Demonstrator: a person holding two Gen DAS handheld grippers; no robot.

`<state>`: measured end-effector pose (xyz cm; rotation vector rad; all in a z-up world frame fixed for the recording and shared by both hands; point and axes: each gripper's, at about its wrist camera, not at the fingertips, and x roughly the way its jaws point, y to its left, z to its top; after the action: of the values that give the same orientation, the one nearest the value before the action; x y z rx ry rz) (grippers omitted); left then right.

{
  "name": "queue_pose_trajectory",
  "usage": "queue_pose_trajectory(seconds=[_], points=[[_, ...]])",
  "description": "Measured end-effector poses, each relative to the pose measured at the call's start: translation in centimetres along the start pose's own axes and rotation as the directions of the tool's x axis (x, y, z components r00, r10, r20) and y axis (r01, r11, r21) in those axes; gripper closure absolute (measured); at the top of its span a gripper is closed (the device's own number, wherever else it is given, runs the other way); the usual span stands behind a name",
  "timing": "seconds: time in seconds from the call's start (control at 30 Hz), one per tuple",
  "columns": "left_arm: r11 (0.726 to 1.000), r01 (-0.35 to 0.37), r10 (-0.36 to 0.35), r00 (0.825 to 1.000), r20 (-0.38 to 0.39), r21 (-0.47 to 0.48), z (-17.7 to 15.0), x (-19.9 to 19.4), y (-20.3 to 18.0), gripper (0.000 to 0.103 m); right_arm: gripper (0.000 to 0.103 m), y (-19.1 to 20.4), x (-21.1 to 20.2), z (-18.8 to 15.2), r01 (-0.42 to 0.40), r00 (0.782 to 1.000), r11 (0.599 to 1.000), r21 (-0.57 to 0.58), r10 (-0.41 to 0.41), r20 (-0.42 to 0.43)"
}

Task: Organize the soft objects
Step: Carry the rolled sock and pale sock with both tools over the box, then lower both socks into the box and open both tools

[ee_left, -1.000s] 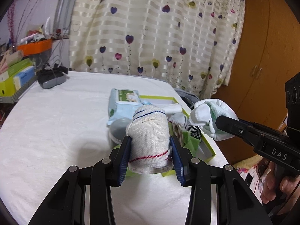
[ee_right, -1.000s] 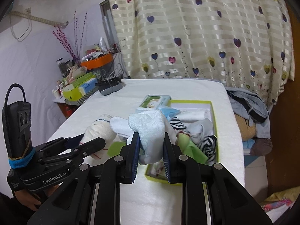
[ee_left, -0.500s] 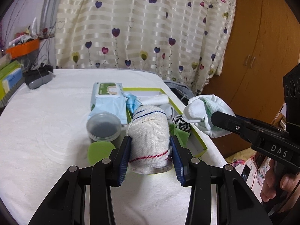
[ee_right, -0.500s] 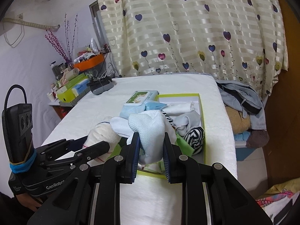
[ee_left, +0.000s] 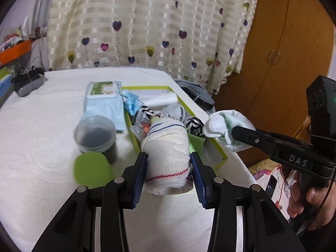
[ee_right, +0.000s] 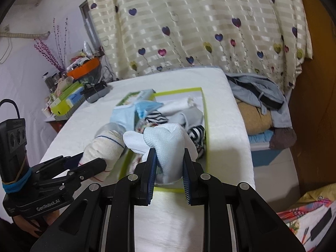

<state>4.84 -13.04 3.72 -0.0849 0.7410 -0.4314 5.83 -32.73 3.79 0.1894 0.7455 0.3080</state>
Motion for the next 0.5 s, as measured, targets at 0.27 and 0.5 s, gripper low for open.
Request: queue_pose_trajectory(seconds=[0.27, 0.5], points=[[1.000, 0.023, -0.022, 0.997, -0.069, 0.013, -0.4, 2.5, -0.7, 0.062, 0.079, -0.9, 2.7, -0.9, -0.003, 0.997, 1.000, -0.004, 0.003, -0.083], [1.000, 0.017, -0.016, 0.995, -0.097, 0.018, -0.2, 4.5, -0.7, 0.062, 0.079, -1.7, 5.2, -1.3, 0.009, 0.989, 1.000, -0.007, -0.010, -0.146]])
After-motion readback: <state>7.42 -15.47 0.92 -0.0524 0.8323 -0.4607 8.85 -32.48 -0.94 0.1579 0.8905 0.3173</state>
